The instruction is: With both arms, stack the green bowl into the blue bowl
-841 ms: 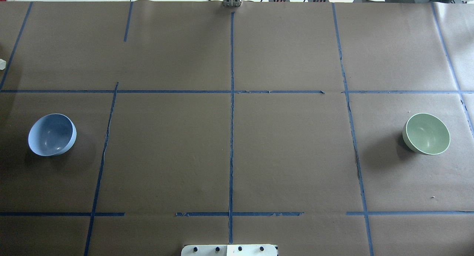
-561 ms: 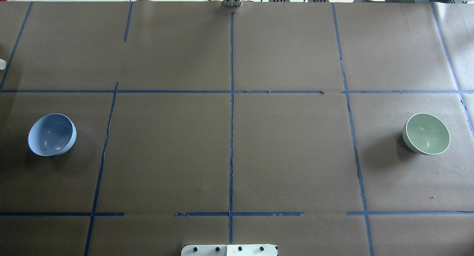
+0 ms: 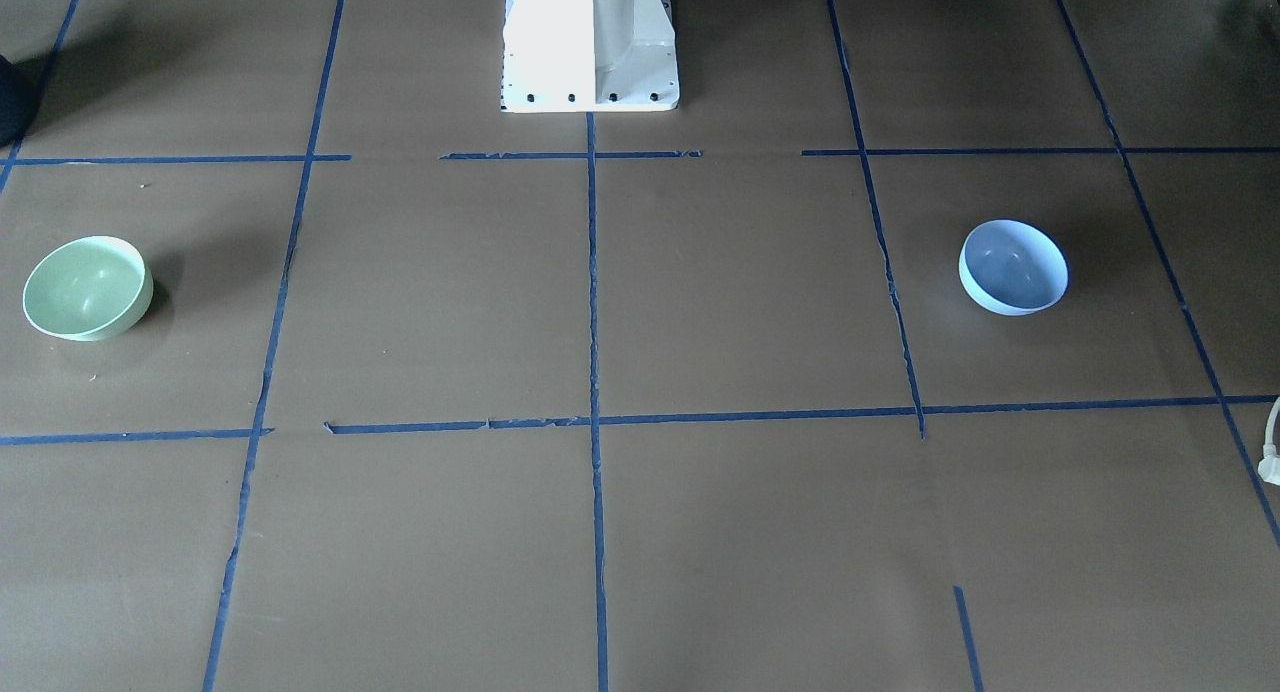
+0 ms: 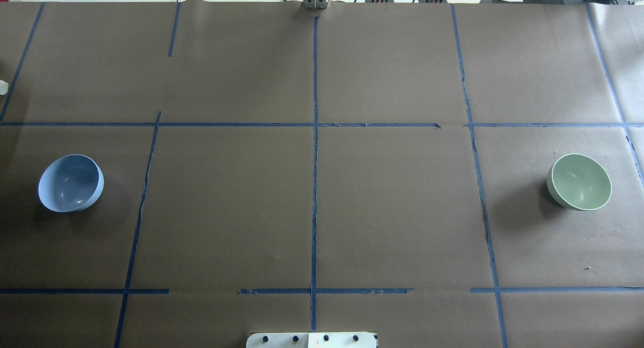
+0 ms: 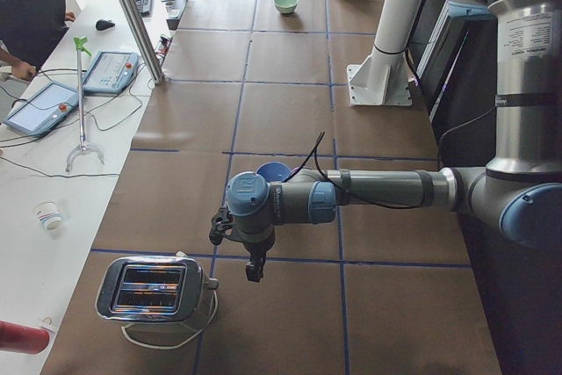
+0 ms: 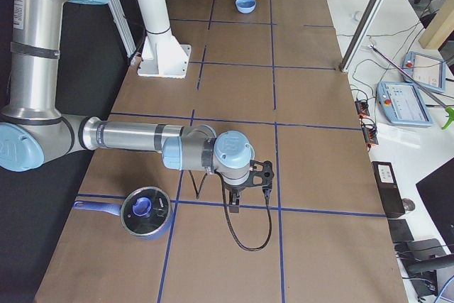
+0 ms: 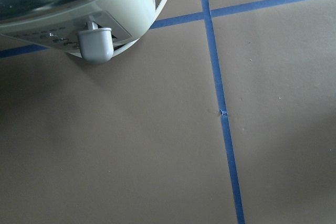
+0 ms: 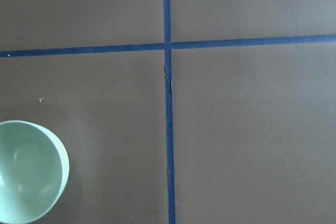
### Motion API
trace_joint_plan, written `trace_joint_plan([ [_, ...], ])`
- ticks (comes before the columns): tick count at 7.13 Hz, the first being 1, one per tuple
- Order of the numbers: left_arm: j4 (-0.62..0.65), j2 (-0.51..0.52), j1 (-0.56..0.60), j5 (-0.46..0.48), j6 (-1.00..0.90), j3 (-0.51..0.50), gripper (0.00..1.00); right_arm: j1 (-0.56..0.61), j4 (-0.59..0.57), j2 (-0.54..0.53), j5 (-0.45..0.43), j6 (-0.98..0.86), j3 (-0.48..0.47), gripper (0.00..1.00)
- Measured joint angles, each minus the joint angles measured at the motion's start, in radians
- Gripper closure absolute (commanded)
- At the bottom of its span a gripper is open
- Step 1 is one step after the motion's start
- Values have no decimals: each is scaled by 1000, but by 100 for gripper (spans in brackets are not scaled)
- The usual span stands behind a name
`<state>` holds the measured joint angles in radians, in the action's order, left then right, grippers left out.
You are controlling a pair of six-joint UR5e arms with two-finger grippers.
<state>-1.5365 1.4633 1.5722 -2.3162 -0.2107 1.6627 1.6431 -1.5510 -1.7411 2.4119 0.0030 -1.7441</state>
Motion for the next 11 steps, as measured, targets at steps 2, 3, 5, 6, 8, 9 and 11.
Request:
trace_joint_plan([
  [2, -2, 0, 0, 0, 0, 2, 0, 0, 1, 5, -1, 1, -6, 0],
  [3, -3, 0, 0, -1, 1, 3, 0, 0, 1, 11, -2, 2, -9, 0],
  [5, -7, 2, -2, -10, 16, 14, 0, -1, -1, 29, -4, 1, -12, 0],
  [6, -35, 4, -18, -46, 79, 20, 0, -1, -1, 37, -1, 3, -17, 0],
  [8, -246, 2, -118, -111, 382, 25, 0, -2, 0, 40, -2, 4, -15, 0],
  [9, -387, 0, -196, -118, 585, 23, 0, -2, 0, 40, -1, 4, -13, 0],
  [11, -588, -1, -363, -89, 905, 13, 1, -2, 0, 40, 1, 5, -12, 0],
])
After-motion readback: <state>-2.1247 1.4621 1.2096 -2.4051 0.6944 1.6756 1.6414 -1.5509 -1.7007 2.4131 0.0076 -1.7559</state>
